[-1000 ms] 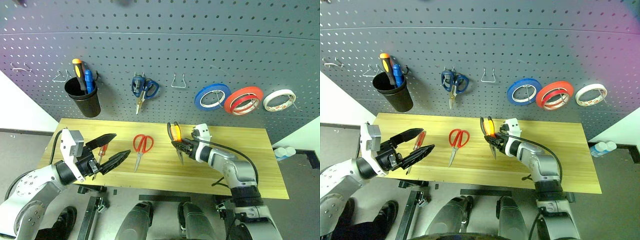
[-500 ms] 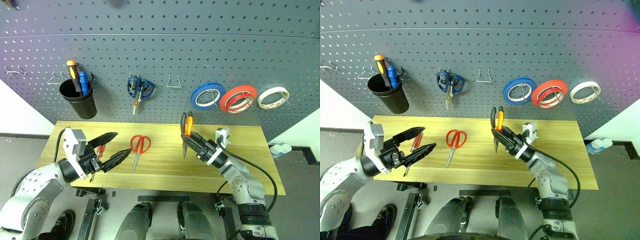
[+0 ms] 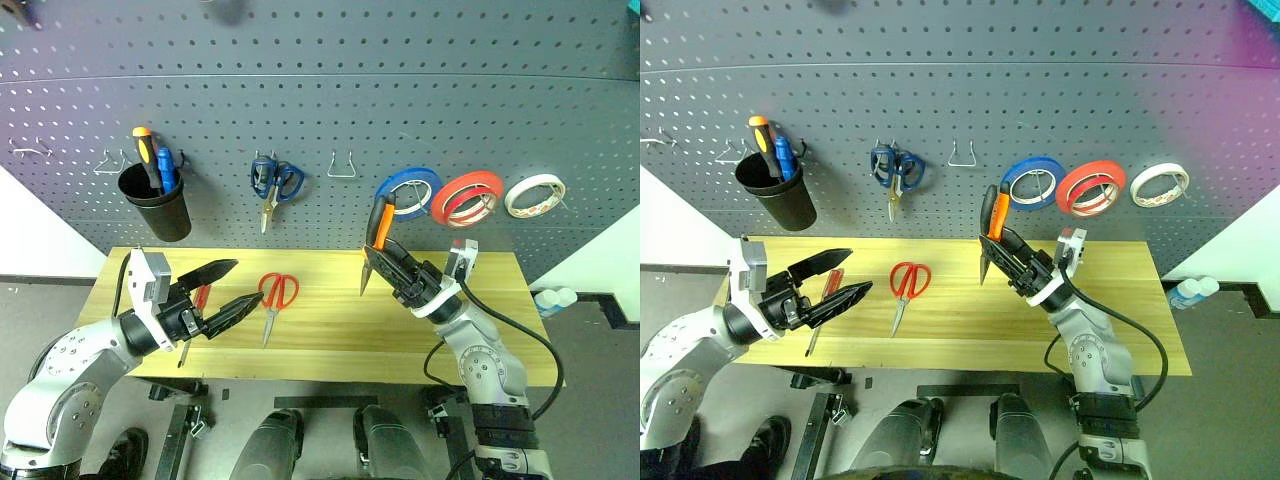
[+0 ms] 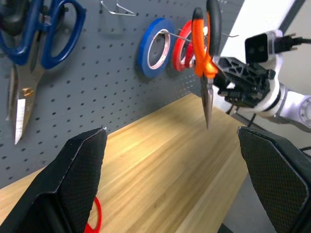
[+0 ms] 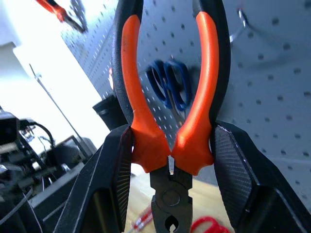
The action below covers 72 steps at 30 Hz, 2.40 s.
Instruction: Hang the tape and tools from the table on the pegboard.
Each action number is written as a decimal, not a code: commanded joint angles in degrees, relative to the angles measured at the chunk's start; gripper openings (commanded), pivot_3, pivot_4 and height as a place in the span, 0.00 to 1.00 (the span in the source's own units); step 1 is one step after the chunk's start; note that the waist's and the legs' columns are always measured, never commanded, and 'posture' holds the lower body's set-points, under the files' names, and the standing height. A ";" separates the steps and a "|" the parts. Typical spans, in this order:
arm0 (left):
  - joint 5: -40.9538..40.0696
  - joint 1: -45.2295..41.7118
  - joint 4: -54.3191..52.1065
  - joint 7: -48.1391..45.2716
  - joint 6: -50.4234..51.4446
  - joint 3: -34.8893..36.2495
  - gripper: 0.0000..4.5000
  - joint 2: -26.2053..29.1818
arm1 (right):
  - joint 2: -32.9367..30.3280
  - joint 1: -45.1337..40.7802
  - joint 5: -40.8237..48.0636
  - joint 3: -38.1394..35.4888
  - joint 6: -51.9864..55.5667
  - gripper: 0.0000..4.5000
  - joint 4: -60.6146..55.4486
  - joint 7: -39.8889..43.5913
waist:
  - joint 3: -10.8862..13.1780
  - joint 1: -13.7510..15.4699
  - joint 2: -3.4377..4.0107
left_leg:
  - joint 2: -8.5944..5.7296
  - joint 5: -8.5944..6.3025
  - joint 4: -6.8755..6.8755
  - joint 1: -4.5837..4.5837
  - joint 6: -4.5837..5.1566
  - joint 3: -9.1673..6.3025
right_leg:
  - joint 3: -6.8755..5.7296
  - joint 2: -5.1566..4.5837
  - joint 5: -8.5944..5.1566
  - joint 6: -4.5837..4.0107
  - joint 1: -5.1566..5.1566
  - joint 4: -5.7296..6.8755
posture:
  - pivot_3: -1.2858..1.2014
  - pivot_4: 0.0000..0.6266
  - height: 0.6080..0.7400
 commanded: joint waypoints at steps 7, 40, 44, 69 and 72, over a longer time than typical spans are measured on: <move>3.46 2.87 4.54 -5.66 -7.74 0.76 1.00 -1.42 | 1.19 -7.84 2.95 0.40 -1.42 0.46 -4.27 -3.04 | -0.78 -0.05 0.00 | 0.02 0.03 0.01 0.21 -0.02 0.00 | 0.02 0.03 0.05 -0.06 0.13 0.15 | 0.53 0.12 1.00; 0.19 1.25 -6.35 5.02 -0.14 0.96 1.00 -0.81 | 11.13 -38.72 -10.25 -2.52 -29.33 0.46 34.44 -11.22 | -1.14 0.20 0.03 | 0.03 -0.05 -0.02 0.85 0.14 0.10 | 0.10 0.10 0.04 -0.08 0.48 0.52 | 0.57 0.18 1.00; -1.79 -0.36 -9.43 8.67 3.51 0.79 1.00 -0.28 | 11.87 -40.01 -12.37 -3.02 -33.64 0.46 37.82 -13.97 | -1.14 0.19 0.03 | 0.03 -0.04 0.00 0.85 0.12 0.10 | 0.10 0.11 0.04 -0.09 0.44 0.60 | 0.58 0.19 1.00; -6.52 -0.43 -14.06 14.88 8.84 1.88 1.00 1.06 | 12.74 -44.20 -15.04 -4.89 -42.23 0.46 46.04 -19.99 | -1.13 0.25 0.04 | 0.03 0.09 0.02 0.92 0.02 0.12 | 0.14 0.14 0.07 -0.16 0.42 0.80 | 0.58 0.20 1.00; -6.06 0.90 -13.53 13.69 7.73 2.09 1.00 0.88 | 12.70 -44.09 -15.35 -4.82 -42.21 0.46 45.59 -19.84 | -1.13 0.23 0.04 | 0.03 0.09 0.01 0.91 0.02 0.12 | 0.14 0.14 0.06 -0.16 0.42 0.79 | 0.58 0.21 1.00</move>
